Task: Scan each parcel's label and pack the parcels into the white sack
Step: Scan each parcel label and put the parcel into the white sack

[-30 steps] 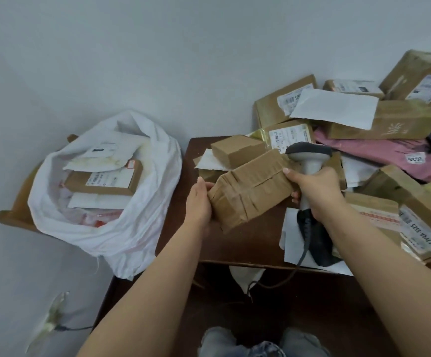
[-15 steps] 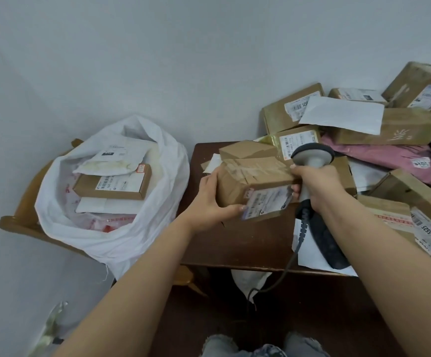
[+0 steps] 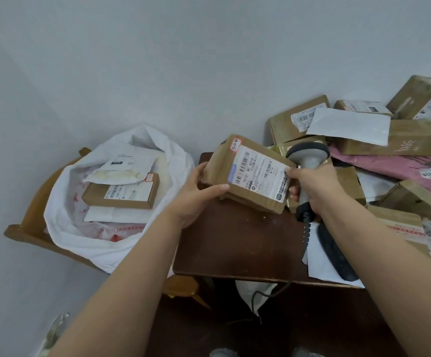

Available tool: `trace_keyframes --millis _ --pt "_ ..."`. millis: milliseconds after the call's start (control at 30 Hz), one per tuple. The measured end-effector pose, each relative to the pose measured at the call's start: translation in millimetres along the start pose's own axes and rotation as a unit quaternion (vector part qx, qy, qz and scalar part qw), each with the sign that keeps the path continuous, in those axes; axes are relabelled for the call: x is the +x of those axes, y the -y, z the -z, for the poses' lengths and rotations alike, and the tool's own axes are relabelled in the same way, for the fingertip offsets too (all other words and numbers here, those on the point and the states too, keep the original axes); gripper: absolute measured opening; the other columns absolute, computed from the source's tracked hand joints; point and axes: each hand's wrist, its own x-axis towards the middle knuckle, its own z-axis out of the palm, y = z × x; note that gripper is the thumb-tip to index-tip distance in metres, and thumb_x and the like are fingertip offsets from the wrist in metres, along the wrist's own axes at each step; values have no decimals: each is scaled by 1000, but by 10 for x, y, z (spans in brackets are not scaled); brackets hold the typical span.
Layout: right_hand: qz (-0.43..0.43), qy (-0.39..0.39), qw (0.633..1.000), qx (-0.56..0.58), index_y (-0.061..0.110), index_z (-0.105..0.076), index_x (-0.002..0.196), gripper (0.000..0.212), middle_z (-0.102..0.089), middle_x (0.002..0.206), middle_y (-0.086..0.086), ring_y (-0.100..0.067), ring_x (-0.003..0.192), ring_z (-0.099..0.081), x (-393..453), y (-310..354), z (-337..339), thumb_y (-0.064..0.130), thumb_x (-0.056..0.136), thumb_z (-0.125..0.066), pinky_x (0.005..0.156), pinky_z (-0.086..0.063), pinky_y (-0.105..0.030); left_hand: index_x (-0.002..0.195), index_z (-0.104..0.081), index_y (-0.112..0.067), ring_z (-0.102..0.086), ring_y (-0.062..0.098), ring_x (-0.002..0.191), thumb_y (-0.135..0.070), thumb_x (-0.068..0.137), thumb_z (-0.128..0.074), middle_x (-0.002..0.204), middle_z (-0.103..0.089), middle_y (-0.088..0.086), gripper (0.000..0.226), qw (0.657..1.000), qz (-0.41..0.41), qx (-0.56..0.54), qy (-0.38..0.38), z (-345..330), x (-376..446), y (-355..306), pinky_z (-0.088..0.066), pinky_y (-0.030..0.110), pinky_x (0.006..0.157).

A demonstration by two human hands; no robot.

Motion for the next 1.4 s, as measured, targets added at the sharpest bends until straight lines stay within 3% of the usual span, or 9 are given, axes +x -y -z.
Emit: trace_keyframes --millis 133,300,400,567,700,933,1033,1233,1400 --pt "-2 8 1000 3 -1 -56 90 22 -58 56 -12 -12 32 -46 -18 -26 -16 11 86 -73 38 -42 -22 133 -43 -23 -63 15 104 -28 83 -74 129 -57 9 59 997 9 7 -71 -79 50 -194 -56 29 71" --pt "108 38 993 -42 -3 -62 90 18 -67 75 -17 -11 33 -46 -197 157 44 12 88 -72 38 -42 -22 128 -55 -22 -64 8 80 -24 89 -68 108 -65 0 41 987 0 25 -159 0 238 -343 -54 33 73" --pt "191 146 965 -108 4 -61 90 12 -69 72 -12 -11 36 -46 -374 393 114 13 90 -70 39 -43 -21 128 -60 -23 -61 10 86 -29 87 -70 110 -64 -3 43 983 14 45 -175 96 348 -423 -55 33 70" --pt "209 273 918 -197 6 -59 78 26 -58 56 -9 -17 37 -42 -514 585 208 27 88 -73 42 -42 -24 128 -62 -25 -59 10 87 -31 86 -70 107 -64 -4 43 977 0 83 -199 213 444 -584 -50 28 64" --pt "199 283 920 -186 7 -50 64 38 -46 41 -2 -15 34 -38 -581 648 235 27 90 -69 42 -42 -25 132 -60 -24 -59 12 98 -30 86 -71 119 -63 -1 47 971 -12 112 -211 279 480 -643 -48 29 65" --pt "195 295 923 -154 6 -46 62 41 -43 41 -1 -16 34 -37 -584 714 216 26 90 -68 41 -41 -26 134 -57 -23 -59 7 93 -27 86 -71 119 -62 -2 50 965 -23 113 -234 349 514 -644 -48 25 65" --pt "195 302 920 -156 5 -47 61 41 -43 41 -2 -16 34 -37 -565 711 197 25 91 -68 41 -41 -27 134 -58 -23 -60 12 100 -28 85 -72 122 -63 0 52 963 -28 111 -242 381 525 -632 -49 27 71" --pt "198 309 916 -158 4 -47 61 42 -43 42 -5 -18 34 -36 -554 698 135 27 89 -68 42 -41 -29 134 -57 -24 -58 15 107 -29 84 -73 125 -61 -2 53 962 -22 107 -251 437 526 -644 -46 25 67" --pt "201 331 913 -130 -10 -57 89 48 -45 55 -13 -17 36 -37 -541 681 -13 35 81 -72 42 -42 -27 133 -58 -25 -59 17 109 -32 81 -75 127 -62 1 55 960 -20 109 -256 578 472 -661 -50 30 69"
